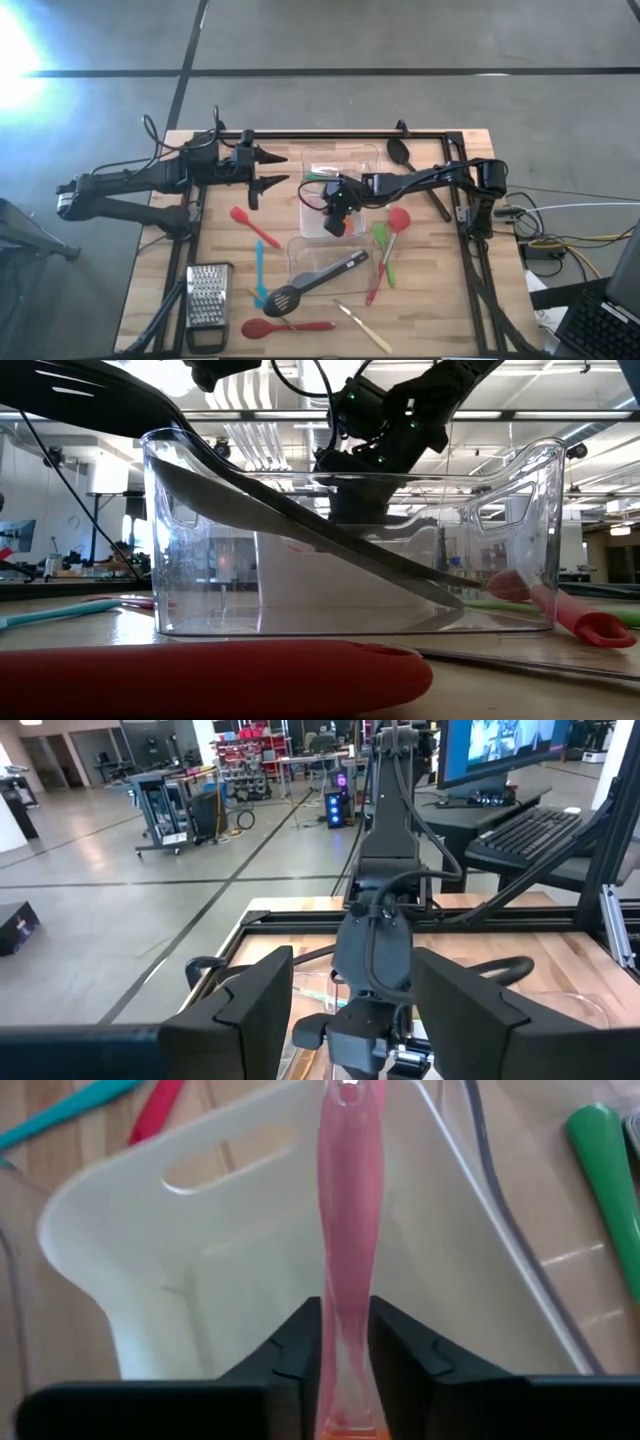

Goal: Pick & Place Kitchen Items
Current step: Put the orange spatula into the white bin, then put the white knife into the top transparent bin

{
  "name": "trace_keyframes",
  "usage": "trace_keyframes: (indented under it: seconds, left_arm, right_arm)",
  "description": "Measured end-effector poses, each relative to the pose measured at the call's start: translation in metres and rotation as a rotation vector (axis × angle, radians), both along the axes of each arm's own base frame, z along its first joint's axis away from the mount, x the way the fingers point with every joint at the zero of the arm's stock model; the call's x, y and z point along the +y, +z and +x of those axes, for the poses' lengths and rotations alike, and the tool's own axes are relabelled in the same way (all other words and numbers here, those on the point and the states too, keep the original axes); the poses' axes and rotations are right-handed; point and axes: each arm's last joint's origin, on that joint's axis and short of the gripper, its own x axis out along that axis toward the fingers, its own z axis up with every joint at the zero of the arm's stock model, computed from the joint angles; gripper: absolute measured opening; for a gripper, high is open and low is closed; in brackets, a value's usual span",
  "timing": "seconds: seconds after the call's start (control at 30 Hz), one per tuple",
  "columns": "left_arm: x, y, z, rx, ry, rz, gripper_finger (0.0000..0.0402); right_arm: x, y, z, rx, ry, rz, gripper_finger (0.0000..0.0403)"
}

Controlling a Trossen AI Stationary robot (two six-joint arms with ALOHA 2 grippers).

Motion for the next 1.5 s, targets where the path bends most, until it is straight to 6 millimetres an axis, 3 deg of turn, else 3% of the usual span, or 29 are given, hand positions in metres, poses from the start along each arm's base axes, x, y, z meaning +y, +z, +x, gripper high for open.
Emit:
trace_keyframes:
  seconds: [0.2,0.4,0.6,1.17,1.37,1.5]
  left_arm:
    - [0.000,0.000,0.000,0.000,0.000,0.000,0.0206]
    - [0.000,0.000,0.000,0.001,0.000,0.000,0.0206]
    - [0.000,0.000,0.000,0.005,-0.002,0.022,0.0206]
    - [0.000,-0.001,0.000,0.017,-0.004,0.044,0.0206]
    - [0.000,-0.001,0.000,0.017,-0.004,0.044,0.0206]
    - [0.000,-0.001,0.000,0.017,-0.004,0.043,0.0205]
  right_arm:
    - [0.000,0.010,0.004,-0.006,0.003,0.001,0.0134]
    - [0.000,0.013,0.002,0.027,0.001,0.007,0.0157]
    - [0.001,0.055,-0.006,-0.065,0.002,-0.005,0.0148]
    - [0.009,0.147,-0.098,-0.126,-0.101,-0.125,0.0107]
    - [0.011,0.172,-0.130,-0.218,-0.117,-0.170,0.0096]
    - [0.008,0.171,-0.149,-0.221,-0.266,-0.275,0.0091]
